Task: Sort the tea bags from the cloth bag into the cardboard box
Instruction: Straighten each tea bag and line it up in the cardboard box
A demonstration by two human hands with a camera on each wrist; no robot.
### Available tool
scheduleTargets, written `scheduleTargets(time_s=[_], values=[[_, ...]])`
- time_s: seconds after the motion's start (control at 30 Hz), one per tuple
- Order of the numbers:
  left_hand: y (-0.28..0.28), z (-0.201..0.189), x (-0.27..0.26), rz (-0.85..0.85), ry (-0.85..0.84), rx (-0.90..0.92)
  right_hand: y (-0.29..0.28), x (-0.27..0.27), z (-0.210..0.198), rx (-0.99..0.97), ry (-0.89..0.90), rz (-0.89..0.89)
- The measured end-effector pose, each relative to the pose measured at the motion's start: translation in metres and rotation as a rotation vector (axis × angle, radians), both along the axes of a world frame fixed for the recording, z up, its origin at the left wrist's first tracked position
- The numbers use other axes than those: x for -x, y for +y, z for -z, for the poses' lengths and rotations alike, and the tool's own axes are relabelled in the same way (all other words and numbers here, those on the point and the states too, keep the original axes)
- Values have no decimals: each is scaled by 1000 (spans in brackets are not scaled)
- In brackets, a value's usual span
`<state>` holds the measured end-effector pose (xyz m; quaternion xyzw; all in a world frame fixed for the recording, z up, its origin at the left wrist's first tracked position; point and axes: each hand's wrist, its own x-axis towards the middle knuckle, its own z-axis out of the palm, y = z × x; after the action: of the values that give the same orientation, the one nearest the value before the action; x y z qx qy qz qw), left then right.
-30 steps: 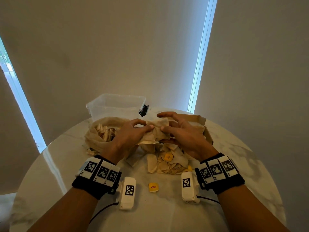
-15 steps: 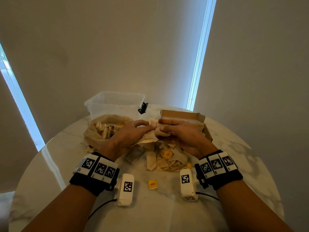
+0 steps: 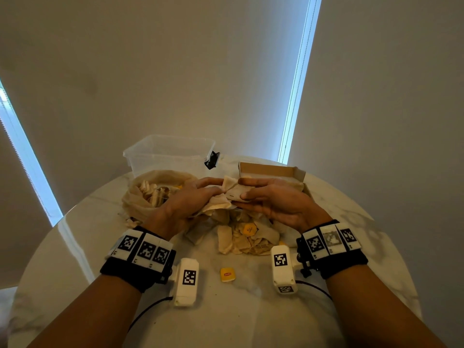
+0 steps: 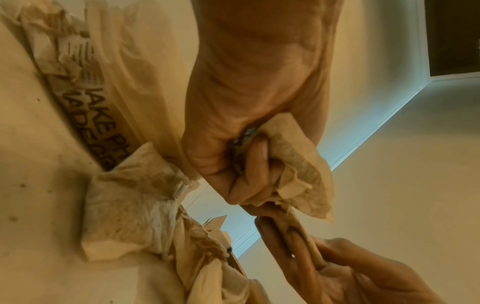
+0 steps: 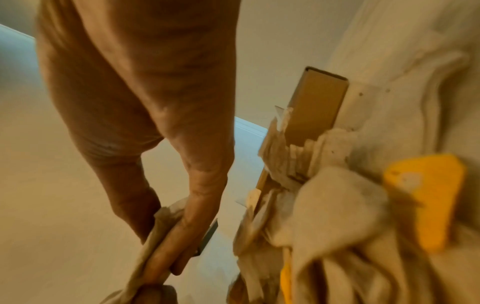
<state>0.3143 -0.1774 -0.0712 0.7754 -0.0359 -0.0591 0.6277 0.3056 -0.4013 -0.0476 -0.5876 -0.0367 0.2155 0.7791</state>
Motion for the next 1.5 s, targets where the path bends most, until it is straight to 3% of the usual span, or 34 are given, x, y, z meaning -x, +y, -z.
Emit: scheduleTargets(time_s=[0.13,0.27,0.47,0.83,1.27,1.37,1.5], values=[[1,1,2,-18,-47,66,-18,-15,-21,154,-129,81],[2,0,2,-16,-109,17,-50,-52,-42,489,-316,194],[1,0,4,-6,-143,-49,-60,-79,-25,832,-357,140],[-1,-5,9,4,-117,-16,-43,-92,0,917,-372,91],[-4,-11,17,13,-73,-28,-44,-101,8,1306,-656,47],[-5,-11,17,9,-71,-36,-48,-104,7,1436,-750,116],[-4,-9,16,14,-72,-26,-52,-102,-1,1432,-902,216]])
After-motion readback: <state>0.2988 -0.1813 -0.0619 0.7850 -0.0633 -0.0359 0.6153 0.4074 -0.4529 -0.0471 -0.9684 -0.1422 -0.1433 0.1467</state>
